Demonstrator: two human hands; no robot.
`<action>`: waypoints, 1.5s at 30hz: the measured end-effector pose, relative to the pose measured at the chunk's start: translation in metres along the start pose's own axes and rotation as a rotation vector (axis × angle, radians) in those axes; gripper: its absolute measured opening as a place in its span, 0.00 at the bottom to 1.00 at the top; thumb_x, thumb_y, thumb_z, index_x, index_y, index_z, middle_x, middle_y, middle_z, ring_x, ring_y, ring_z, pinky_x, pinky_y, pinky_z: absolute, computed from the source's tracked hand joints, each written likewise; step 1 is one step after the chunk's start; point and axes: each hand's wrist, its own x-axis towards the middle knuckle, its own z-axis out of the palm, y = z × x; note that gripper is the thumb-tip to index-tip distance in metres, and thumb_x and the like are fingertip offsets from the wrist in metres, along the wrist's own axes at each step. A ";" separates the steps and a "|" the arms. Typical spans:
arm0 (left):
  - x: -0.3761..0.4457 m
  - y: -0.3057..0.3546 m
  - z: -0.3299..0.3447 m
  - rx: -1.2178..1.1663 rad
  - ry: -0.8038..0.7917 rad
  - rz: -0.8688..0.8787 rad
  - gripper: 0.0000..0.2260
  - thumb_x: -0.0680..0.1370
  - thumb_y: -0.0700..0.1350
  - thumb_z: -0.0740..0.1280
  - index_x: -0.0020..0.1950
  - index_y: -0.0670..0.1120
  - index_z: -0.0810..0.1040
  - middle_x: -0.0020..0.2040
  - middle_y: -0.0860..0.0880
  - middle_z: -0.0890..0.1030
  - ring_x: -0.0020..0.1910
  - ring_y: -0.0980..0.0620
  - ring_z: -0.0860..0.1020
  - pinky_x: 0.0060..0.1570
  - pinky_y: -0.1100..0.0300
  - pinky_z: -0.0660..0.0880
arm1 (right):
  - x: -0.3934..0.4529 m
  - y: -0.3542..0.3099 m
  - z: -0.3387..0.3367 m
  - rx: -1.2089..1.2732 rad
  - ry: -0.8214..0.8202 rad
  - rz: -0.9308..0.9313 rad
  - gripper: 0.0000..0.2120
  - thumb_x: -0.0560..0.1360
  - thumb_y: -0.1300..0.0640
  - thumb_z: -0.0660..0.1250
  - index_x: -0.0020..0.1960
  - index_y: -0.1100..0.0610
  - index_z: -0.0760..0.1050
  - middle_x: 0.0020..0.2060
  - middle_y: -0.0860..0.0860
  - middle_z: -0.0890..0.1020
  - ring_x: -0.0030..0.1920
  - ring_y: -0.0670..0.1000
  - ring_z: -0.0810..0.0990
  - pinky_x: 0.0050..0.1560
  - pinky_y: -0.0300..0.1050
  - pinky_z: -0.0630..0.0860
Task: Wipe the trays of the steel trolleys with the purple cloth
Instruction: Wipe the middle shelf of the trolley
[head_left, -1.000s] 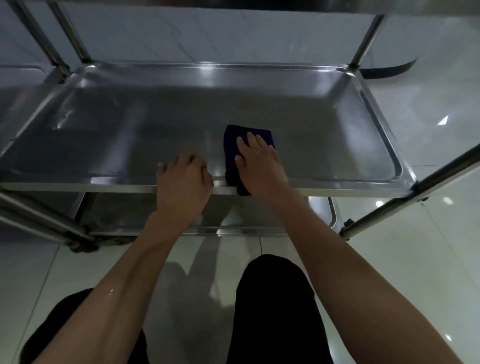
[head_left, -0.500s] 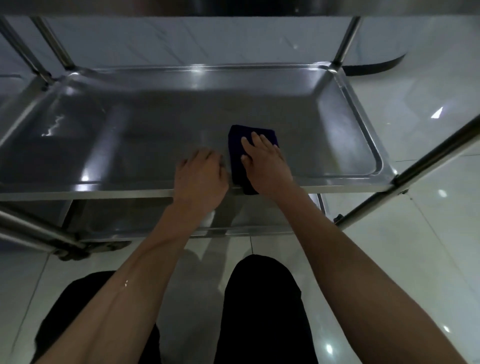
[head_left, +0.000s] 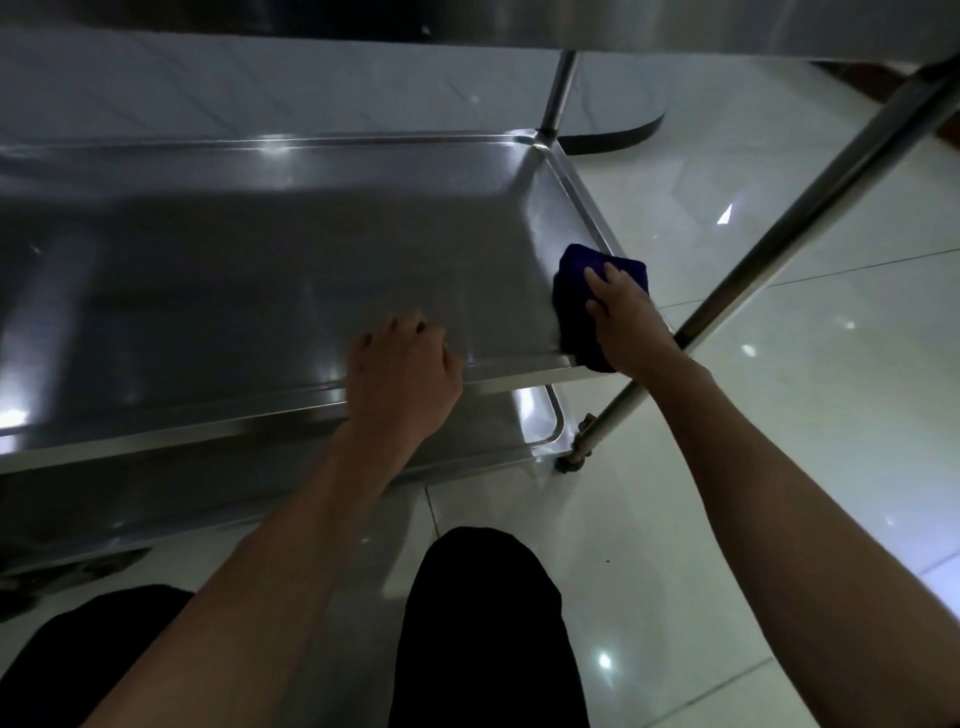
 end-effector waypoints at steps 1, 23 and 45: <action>0.002 0.000 0.000 -0.005 -0.007 0.001 0.16 0.80 0.50 0.57 0.58 0.48 0.82 0.59 0.48 0.79 0.58 0.45 0.75 0.57 0.48 0.72 | 0.001 -0.001 0.000 0.018 0.010 0.016 0.22 0.84 0.62 0.54 0.77 0.62 0.61 0.76 0.62 0.62 0.75 0.62 0.61 0.75 0.55 0.59; -0.015 -0.165 -0.045 0.001 0.049 -0.191 0.12 0.80 0.47 0.61 0.57 0.50 0.83 0.59 0.47 0.80 0.57 0.42 0.78 0.57 0.48 0.73 | 0.048 -0.215 0.071 0.077 -0.103 -0.292 0.25 0.85 0.50 0.50 0.81 0.51 0.52 0.81 0.53 0.50 0.80 0.56 0.47 0.78 0.56 0.47; -0.002 -0.109 -0.035 0.013 -0.012 -0.113 0.14 0.80 0.49 0.57 0.57 0.47 0.79 0.57 0.48 0.79 0.59 0.45 0.74 0.59 0.48 0.70 | 0.062 -0.186 0.067 0.099 -0.115 -0.301 0.24 0.85 0.51 0.50 0.81 0.52 0.52 0.81 0.54 0.50 0.80 0.56 0.48 0.79 0.54 0.47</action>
